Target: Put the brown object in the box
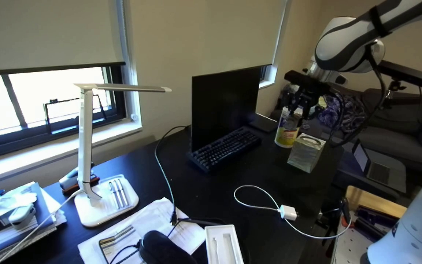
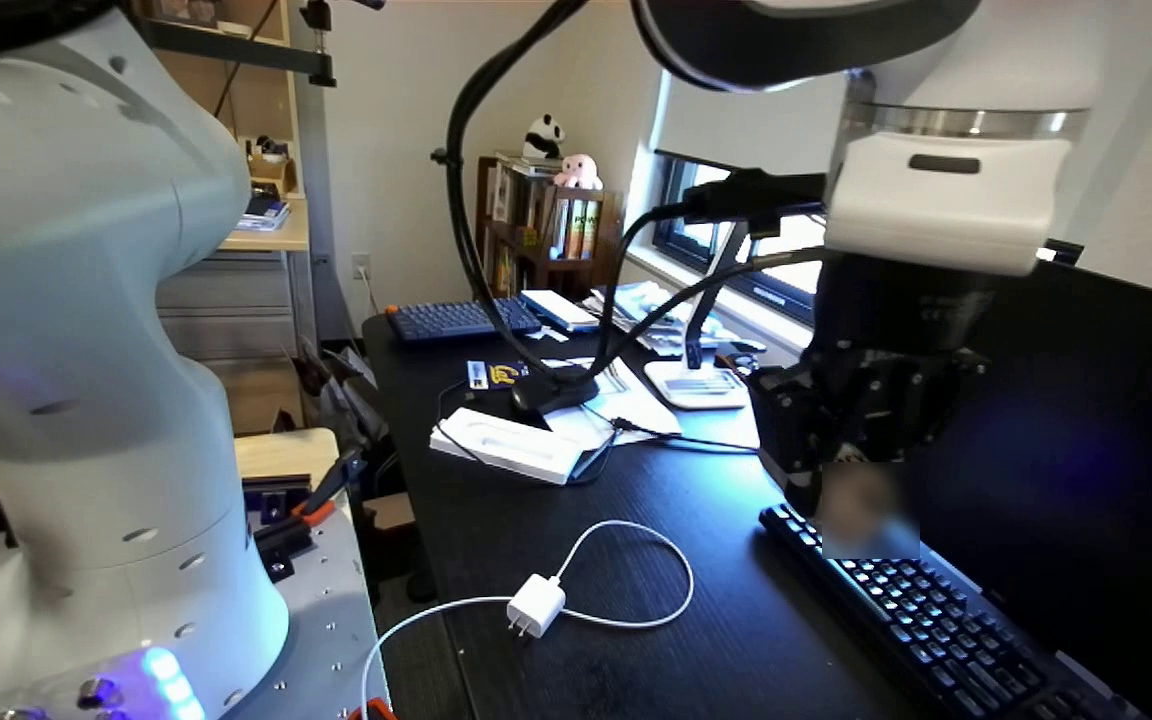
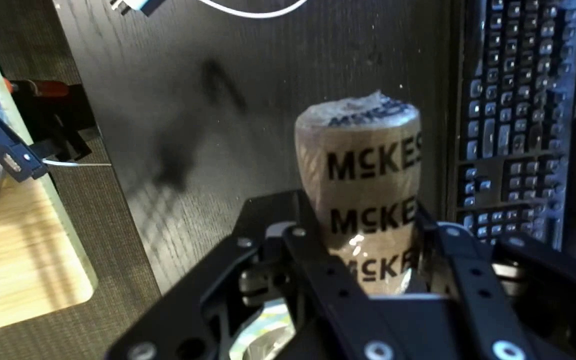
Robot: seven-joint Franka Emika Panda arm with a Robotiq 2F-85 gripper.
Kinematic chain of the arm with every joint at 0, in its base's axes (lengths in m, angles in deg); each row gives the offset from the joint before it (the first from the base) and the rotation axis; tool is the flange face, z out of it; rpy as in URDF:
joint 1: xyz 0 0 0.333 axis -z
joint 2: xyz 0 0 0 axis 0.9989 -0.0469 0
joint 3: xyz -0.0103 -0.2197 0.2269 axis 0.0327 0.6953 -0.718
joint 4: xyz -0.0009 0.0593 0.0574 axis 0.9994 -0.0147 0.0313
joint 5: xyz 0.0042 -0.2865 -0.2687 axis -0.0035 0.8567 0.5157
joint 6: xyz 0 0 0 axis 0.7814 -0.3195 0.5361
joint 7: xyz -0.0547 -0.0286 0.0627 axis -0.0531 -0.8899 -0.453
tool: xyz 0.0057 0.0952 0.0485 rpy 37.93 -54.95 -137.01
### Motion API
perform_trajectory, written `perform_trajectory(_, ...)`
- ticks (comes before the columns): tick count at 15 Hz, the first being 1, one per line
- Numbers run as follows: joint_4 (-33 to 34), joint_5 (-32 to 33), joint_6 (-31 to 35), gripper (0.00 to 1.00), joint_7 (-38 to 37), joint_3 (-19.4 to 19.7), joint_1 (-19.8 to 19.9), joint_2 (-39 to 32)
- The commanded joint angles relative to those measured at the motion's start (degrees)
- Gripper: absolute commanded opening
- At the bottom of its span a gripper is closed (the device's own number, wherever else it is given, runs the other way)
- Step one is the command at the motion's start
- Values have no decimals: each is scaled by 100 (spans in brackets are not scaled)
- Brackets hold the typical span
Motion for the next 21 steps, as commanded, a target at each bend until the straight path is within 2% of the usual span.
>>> perform_trajectory(1, 443, -160, 111, 19, -30, 297, 310, -531)
perform_trajectory(3, 609, -189, 173, 19, -97, 467, 419, -700)
perform_trajectory(5, 764, -835, -191, 19, 646, 745, 116, -724)
perform_trajectory(6, 578, -375, 24, 44, 209, 578, 335, -616)
perform_trajectory(8, 667, -635, -56, 44, 441, 651, 247, -689)
perform_trajectory(11, 672, -661, -64, 44, 446, 647, 201, -693)
perform_trajectory(12, 637, -554, 190, 19, 224, 599, 261, -737)
perform_trajectory(18, 735, -263, 890, 19, -194, 774, 609, -1404)
perform_trajectory(21, 866, -131, 608, 19, -37, 994, 672, -1756)
